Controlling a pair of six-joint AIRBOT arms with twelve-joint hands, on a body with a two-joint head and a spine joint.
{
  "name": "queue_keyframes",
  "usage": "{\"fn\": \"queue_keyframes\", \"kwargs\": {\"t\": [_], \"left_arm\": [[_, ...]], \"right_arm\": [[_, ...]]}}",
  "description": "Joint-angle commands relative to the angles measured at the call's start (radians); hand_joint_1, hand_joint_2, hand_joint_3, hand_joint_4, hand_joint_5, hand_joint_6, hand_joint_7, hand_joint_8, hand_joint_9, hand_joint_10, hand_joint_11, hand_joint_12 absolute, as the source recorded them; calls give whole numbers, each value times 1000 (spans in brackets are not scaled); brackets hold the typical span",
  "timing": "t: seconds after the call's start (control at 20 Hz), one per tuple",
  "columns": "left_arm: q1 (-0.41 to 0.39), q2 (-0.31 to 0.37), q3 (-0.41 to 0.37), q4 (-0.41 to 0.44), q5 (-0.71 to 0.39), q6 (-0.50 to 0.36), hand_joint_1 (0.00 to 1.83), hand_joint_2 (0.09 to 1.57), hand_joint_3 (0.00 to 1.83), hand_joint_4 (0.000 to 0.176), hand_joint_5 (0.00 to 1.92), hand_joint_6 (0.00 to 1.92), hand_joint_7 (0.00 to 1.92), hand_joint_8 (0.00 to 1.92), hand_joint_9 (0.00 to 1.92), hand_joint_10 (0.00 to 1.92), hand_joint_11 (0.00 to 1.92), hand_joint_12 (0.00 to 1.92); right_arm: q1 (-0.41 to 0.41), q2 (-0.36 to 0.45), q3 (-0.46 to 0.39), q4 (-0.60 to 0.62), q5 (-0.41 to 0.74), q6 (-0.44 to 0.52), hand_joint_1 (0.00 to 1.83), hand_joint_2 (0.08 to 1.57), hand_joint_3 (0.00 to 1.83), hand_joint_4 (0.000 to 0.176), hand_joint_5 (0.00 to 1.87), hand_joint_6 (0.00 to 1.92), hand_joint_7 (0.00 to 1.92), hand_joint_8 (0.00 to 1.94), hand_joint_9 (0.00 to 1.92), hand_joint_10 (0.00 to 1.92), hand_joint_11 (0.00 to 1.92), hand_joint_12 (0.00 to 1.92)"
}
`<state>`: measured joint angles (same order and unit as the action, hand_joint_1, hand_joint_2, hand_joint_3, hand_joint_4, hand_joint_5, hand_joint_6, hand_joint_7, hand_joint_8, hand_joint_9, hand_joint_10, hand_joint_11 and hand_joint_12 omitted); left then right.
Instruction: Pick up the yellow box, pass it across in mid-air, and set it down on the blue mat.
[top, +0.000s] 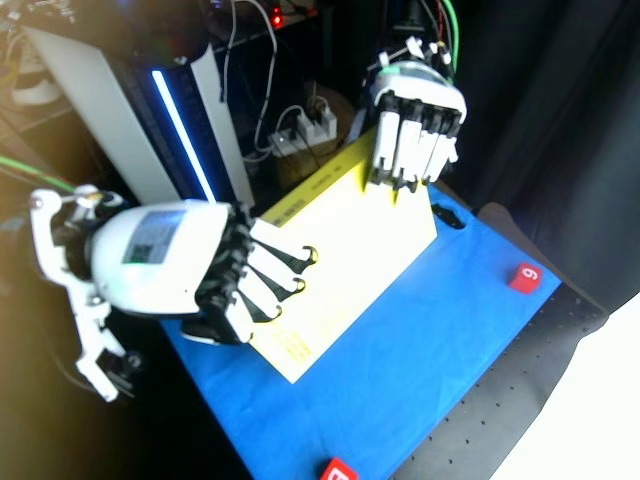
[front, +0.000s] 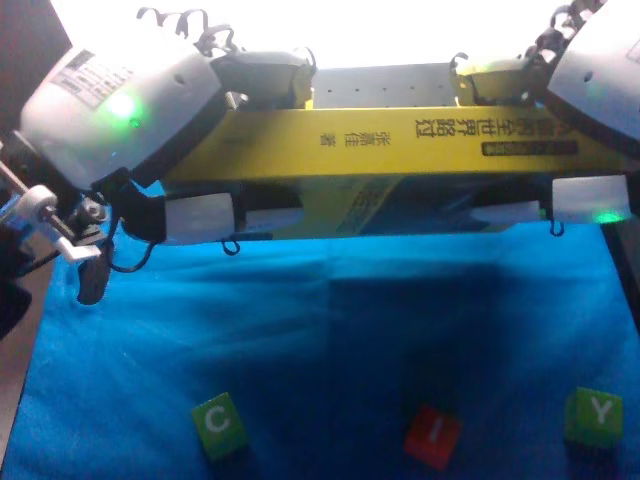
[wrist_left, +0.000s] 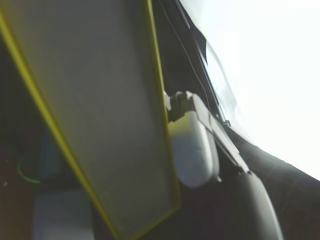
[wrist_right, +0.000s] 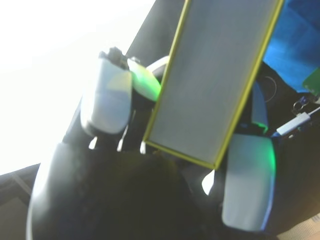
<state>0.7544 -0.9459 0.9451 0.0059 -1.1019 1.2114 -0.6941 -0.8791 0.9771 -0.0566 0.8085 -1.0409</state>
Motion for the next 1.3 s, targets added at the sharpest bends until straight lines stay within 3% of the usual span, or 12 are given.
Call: {"fn": "queue_keyframes", "kwargs": {"t": [0.0, 0.05, 0.1, 0.15, 0.2, 0.4, 0.45, 0.5, 0.8, 0.85, 0.95, 1.25], "left_arm": [[-12, 5, -15, -10, -237, -67, 1362, 1184, 0, 57, 1218, 1921, 1299, 1921, 1484, 1921, 1595, 1921], [-7, 6, -15, -15, -243, -67, 1316, 1179, 0, 57, 1111, 1921, 1305, 1921, 1490, 1921, 1601, 1921], [-3, 8, -15, -25, -246, -67, 682, 1074, 0, 94, 221, 525, 260, 388, 297, 383, 319, 1763], [3, 11, -15, -36, -248, -67, 530, 1017, 41, 126, 43, 104, 51, 77, 59, 76, 63, 454], [9, 14, -15, -45, -247, -67, 503, 1014, 19, 142, 8, 20, 9, 15, 11, 14, 12, 90], [32, 26, -19, -84, -256, -66, 373, 969, 0, 125, 0, 0, 0, 0, 0, 0, 0, 0], [57, 38, -21, -127, -270, -66, 430, 956, 0, 172, 0, 0, 0, 0, 0, 0, 0, 0], [69, 44, -22, -146, -275, -66, 432, 978, 0, 172, 0, 0, 0, 0, 0, 0, 0, 0], [203, 110, -45, -328, -363, -66, 395, 1114, 19, 105, 0, 0, 0, 0, 0, 0, 0, 0], [229, 123, -57, -350, -393, -65, 454, 1129, 20, 140, 0, 0, 0, 0, 0, 0, 0, 0], [296, 148, -81, -401, -462, -64, 439, 1143, 17, 158, 0, 0, 0, 0, 0, 0, 0, 0], [378, 168, -107, -481, -558, -65, 301, 1128, 2, 176, 0, 0, 0, 0, 0, 0, 0, 0]], "right_arm": [[14, 3, 15, 59, 80, -22, 1496, 1230, 0, 0, 1182, 1921, 1362, 1941, 1471, 1921, 1569, 1921], [16, 4, 15, 59, 80, -22, 1486, 1232, 0, 0, 1187, 1921, 1370, 1941, 1488, 1921, 1585, 1921], [17, 5, 15, 59, 80, -22, 1450, 1235, 0, 0, 1197, 1921, 1372, 1941, 1489, 1921, 1589, 1921], [19, 5, 15, 59, 80, -22, 1427, 1239, 0, 0, 1192, 1921, 1378, 1941, 1498, 1921, 1595, 1921], [19, 6, 15, 59, 80, -22, 1420, 1238, 0, 0, 1179, 1921, 1373, 1941, 1492, 1921, 1586, 1921], [25, 18, 14, 63, 81, -22, 1426, 1230, 0, 0, 1159, 1921, 1333, 1941, 1449, 1921, 1556, 1921], [25, 34, 8, 68, 81, -22, 1391, 1240, 0, 0, 1193, 1921, 1354, 1941, 1472, 1921, 1570, 1921], [25, 43, 3, 70, 81, -22, 1400, 1235, 0, 0, 1208, 1921, 1354, 1941, 1464, 1921, 1564, 1921], [23, 130, -71, 87, 99, -22, 1518, 1209, 0, 0, 1130, 1921, 1349, 1941, 1496, 1921, 1563, 1921], [17, 144, -83, 87, 99, -22, 1509, 1210, 0, 0, 1152, 1921, 1373, 1941, 1518, 1921, 1588, 1921], [-6, 166, -96, 104, 99, -22, 1493, 1216, 0, 0, 1188, 1921, 1415, 1941, 1530, 1921, 1603, 1921], [-134, 185, -93, 217, 99, -22, 1583, 1190, 0, 0, 1176, 1921, 1378, 1941, 1475, 1921, 1562, 1921]]}}
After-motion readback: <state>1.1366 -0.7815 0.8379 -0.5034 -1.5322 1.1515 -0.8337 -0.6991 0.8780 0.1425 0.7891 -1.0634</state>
